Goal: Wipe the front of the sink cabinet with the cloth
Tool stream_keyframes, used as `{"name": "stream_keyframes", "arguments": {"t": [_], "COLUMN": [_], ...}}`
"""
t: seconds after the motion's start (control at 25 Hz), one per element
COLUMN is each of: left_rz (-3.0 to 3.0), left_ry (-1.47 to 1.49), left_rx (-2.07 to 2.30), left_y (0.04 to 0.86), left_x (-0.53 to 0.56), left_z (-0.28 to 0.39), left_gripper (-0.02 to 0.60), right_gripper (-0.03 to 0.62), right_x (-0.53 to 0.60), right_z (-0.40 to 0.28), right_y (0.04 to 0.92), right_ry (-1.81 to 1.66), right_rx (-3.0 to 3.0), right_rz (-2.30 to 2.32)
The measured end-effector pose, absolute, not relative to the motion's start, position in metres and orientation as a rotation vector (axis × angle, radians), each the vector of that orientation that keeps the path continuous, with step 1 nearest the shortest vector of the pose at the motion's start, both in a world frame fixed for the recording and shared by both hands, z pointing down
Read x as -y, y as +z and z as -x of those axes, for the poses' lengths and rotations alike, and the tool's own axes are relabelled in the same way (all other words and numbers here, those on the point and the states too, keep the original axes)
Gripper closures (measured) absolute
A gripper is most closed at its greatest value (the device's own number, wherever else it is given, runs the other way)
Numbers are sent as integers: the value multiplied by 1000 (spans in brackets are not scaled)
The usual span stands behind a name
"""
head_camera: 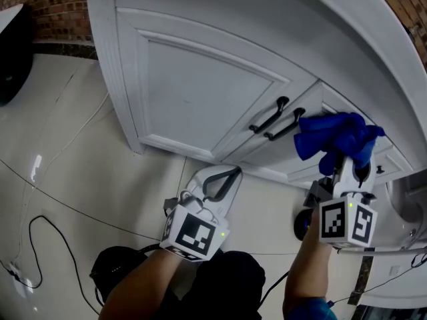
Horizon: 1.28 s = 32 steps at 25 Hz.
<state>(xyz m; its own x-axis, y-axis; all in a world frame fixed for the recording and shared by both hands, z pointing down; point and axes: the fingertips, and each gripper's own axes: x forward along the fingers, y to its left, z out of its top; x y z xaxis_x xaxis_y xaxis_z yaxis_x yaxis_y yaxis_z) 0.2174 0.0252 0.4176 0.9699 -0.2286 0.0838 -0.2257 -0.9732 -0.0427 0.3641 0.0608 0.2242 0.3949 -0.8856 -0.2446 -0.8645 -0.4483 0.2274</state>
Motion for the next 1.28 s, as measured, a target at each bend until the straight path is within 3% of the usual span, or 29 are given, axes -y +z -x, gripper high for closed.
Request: {"name": "stream_keyframes", "arguments": {"t": [0.96,1.28], "left_rz": [3088,3088], "left_ry": [-234,-239], "left_rx": [-360,-356], "left_y": [436,437], "left_x": [-28,-29], "left_z": [-222,-220], "left_gripper": [577,577], "right_gripper": [516,516], "right_x": [-61,-65], "right_z": [-395,-392], "right_y": [542,604], "right_ry": [456,667], "right_rx": [1489,1441], "right_rz": [-2377,-2309]}}
